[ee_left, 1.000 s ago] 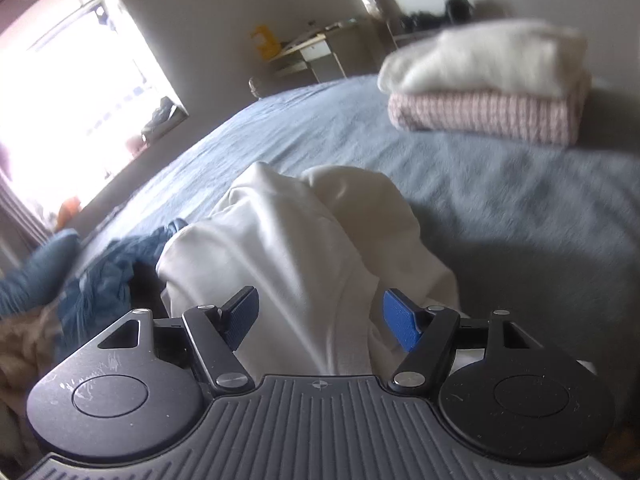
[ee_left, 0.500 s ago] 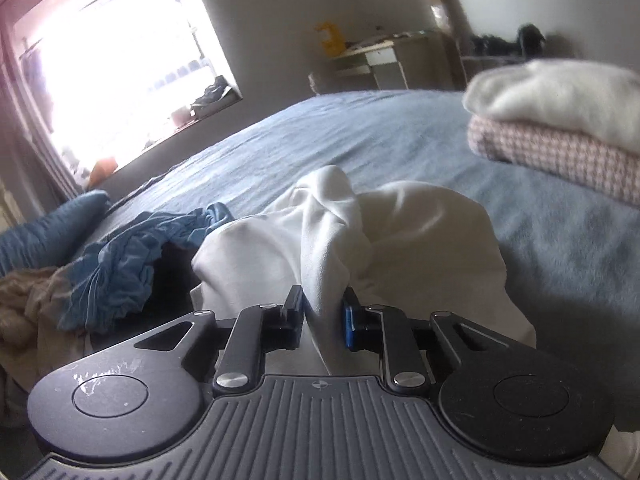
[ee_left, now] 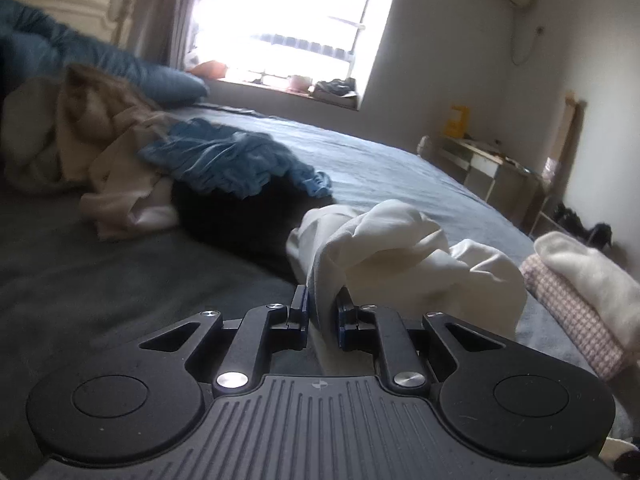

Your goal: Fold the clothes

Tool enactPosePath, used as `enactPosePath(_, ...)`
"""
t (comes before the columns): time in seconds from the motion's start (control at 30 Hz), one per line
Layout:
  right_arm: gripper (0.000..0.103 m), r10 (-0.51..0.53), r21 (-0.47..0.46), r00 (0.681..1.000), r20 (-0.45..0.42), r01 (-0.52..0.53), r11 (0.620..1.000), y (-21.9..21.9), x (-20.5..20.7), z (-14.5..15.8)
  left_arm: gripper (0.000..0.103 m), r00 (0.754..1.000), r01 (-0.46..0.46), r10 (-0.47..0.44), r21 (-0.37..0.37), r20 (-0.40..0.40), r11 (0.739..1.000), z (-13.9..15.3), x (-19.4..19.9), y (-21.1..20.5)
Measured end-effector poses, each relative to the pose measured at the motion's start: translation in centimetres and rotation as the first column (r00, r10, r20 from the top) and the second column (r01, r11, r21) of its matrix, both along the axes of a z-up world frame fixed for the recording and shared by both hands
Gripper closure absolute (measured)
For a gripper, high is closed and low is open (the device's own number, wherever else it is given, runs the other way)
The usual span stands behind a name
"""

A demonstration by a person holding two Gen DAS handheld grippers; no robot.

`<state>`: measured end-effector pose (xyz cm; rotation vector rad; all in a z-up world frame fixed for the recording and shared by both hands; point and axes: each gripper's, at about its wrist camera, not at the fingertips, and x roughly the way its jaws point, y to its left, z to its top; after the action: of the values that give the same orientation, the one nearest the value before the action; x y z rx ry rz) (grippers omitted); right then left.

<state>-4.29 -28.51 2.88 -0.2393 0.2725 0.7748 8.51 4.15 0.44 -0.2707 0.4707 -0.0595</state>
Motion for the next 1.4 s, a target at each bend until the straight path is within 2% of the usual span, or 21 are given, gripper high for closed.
enactPosePath(0.1,0.099,0.013,-0.056,0.999,-0.034,-0.015,0.998,1.3,0.7,-1.6,0.089,0.998,0.005,-0.006,-0.015,-0.059,1.000,-3.2,-1.3,1.6)
enactPosePath(0.17,0.099,0.009,-0.099,0.998,-0.057,-0.015,0.995,2.3,1.3,-2.8,0.081,0.997,0.025,-0.027,-0.022,-0.075,0.999,-4.3,-2.3,2.7)
enactPosePath(0.2,0.099,0.005,-0.116,0.998,-0.066,-0.013,0.993,2.6,1.6,-3.2,0.067,0.997,0.037,-0.038,-0.016,-0.065,0.999,-4.5,-3.0,3.2)
enactPosePath(0.23,0.099,-0.001,-0.132,0.997,-0.074,-0.009,0.991,3.0,1.8,-3.6,0.057,0.998,0.048,-0.048,-0.009,-0.051,0.999,-4.5,-3.7,3.7)
enactPosePath(0.3,0.099,-0.011,-0.153,0.997,-0.081,-0.001,0.988,3.4,1.8,-3.8,0.049,0.997,0.071,-0.071,0.025,-0.011,0.997,-3.9,-4.9,4.4)
enactPosePath(0.4,0.099,-0.022,-0.169,0.996,-0.087,0.007,0.986,3.7,1.8,-3.6,0.047,0.986,0.160,-0.163,0.104,0.029,0.982,-2.8,-5.4,4.7)
enactPosePath(0.53,0.099,-0.046,-0.196,0.996,-0.083,0.029,0.980,4.7,1.6,-3.5,0.045,0.951,0.285,-0.304,0.239,0.049,0.928,-1.3,-4.7,3.2)
enactPosePath(0.67,0.099,-0.063,-0.202,0.995,-0.078,0.046,0.978,5.4,1.4,-3.5,0.043,0.914,0.373,-0.405,0.369,0.009,0.851,-1.1,-3.5,0.5)
enactPosePath(0.7,0.099,-0.067,-0.201,0.995,-0.078,0.050,0.978,5.5,1.4,-3.6,0.043,0.912,0.378,-0.410,0.412,-0.012,0.829,-1.5,-3.2,-0.3)
enactPosePath(0.8,0.099,-0.081,-0.190,0.993,-0.084,0.063,0.980,5.6,1.5,-3.7,0.043,0.929,0.345,-0.361,0.537,-0.080,0.770,-3.5,-2.0,-2.0)
enactPosePath(0.83,0.099,-0.085,-0.186,0.993,-0.083,0.069,0.980,5.5,1.5,-3.7,0.043,0.936,0.332,-0.337,0.557,-0.098,0.761,-4.1,-1.6,-2.2)
enactPosePath(0.9,0.099,-0.094,-0.180,0.992,-0.081,0.078,0.981,5.4,1.5,-3.6,0.043,0.949,0.307,-0.294,0.571,-0.118,0.761,-4.9,-0.6,-2.1)
enactPosePath(1.0,0.099,-0.105,-0.167,0.991,-0.077,0.091,0.982,5.4,1.5,-3.7,0.044,0.962,0.268,-0.248,0.537,-0.111,0.800,-5.1,0.7,-1.1)
enactPosePath(1.1,0.098,-0.131,-0.163,0.989,-0.067,0.119,0.979,5.6,1.5,-4.3,0.054,0.964,0.262,-0.248,0.481,-0.093,0.837,-4.5,1.6,-0.6)
enactPosePath(1.2,0.088,-0.166,-0.165,0.984,-0.056,0.155,0.974,5.7,1.3,-4.9,0.066,0.962,0.272,-0.260,0.431,-0.089,0.860,-4.2,2.3,-0.5)
enactPosePath(1.23,0.080,-0.177,-0.167,0.983,-0.050,0.167,0.972,5.7,1.1,-5.0,0.072,0.961,0.274,-0.260,0.416,-0.090,0.867,-4.1,2.5,-0.5)
enactPosePath(1.27,0.070,-0.187,-0.170,0.981,-0.044,0.177,0.969,5.8,0.9,-5.2,0.073,0.962,0.272,-0.258,0.403,-0.090,0.874,-4.2,2.6,-0.5)
enactPosePath(1.3,0.066,-0.195,-0.173,0.980,-0.041,0.185,0.967,5.7,0.8,-5.4,0.076,0.963,0.270,-0.256,0.389,-0.090,0.880,-4.2,2.8,-0.5)
enactPosePath(1.4,0.065,-0.201,-0.178,0.979,-0.039,0.191,0.965,5.8,0.5,-5.9,0.081,0.964,0.266,-0.251,0.353,-0.088,0.897,-4.1,3.2,-0.3)
